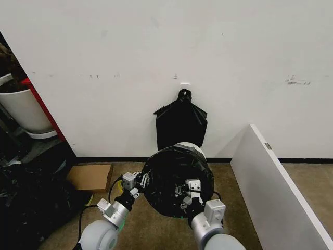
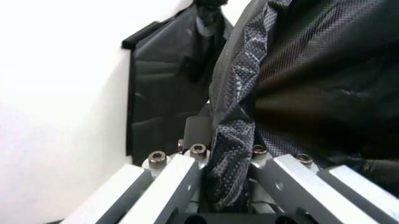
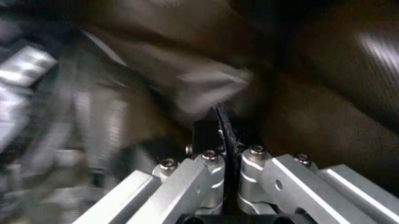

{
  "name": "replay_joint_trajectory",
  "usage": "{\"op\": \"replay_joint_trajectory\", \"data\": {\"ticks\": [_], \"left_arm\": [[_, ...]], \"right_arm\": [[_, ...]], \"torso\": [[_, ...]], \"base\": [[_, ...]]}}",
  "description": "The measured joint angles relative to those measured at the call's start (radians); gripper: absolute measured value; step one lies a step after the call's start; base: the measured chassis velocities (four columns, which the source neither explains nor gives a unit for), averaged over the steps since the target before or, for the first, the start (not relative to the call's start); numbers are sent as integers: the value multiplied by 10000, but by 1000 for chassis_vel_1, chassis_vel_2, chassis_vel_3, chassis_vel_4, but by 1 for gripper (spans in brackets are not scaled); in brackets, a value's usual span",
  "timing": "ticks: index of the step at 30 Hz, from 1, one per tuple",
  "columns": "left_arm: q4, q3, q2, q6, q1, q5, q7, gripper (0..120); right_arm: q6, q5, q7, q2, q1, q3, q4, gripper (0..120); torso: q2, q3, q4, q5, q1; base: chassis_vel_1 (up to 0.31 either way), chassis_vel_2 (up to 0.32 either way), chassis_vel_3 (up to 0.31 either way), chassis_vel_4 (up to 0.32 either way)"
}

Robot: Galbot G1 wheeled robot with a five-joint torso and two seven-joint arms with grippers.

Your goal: Place the garbage bag over the trash bin.

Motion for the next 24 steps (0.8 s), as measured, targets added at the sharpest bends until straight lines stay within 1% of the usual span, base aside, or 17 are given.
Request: {"op": "replay_joint_trajectory", "data": {"ticks": [4, 5, 8, 12, 17, 24], "left_arm": [[-35, 136, -154, 89, 133, 418, -562, 0], [-35, 136, -154, 89, 133, 418, -562, 0], [-35, 419, -248, 140, 228, 727, -1123, 0], [16, 790, -369, 169, 262, 1023, -1668, 0], [81, 1084, -499, 217, 157, 1085, -1865, 0], [62, 1385, -564, 238, 179, 1082, -1941, 0]], "right_arm": [[4, -168, 522, 298, 429, -76, -714, 0], [4, -168, 522, 298, 429, -76, -714, 0], [-2, -64, 765, 458, 801, -68, -1068, 0], [-6, 239, 994, 648, 1090, -123, -1209, 0], [-120, 540, 1190, 834, 1299, -251, -1268, 0], [-193, 616, 1310, 1153, 1814, -171, -2138, 0]], "torso": [[0, 0, 0, 0, 0], [0, 0, 0, 0, 0], [0, 0, 1, -1, 0], [0, 0, 0, -1, 0], [0, 0, -2, -1, 0], [0, 0, -1, -1, 0]], "base": [[0, 0, 0, 0], [0, 0, 0, 0], [0, 0, 0, 0], [0, 0, 0, 0], [0, 0, 0, 0], [0, 0, 0, 0]]}}
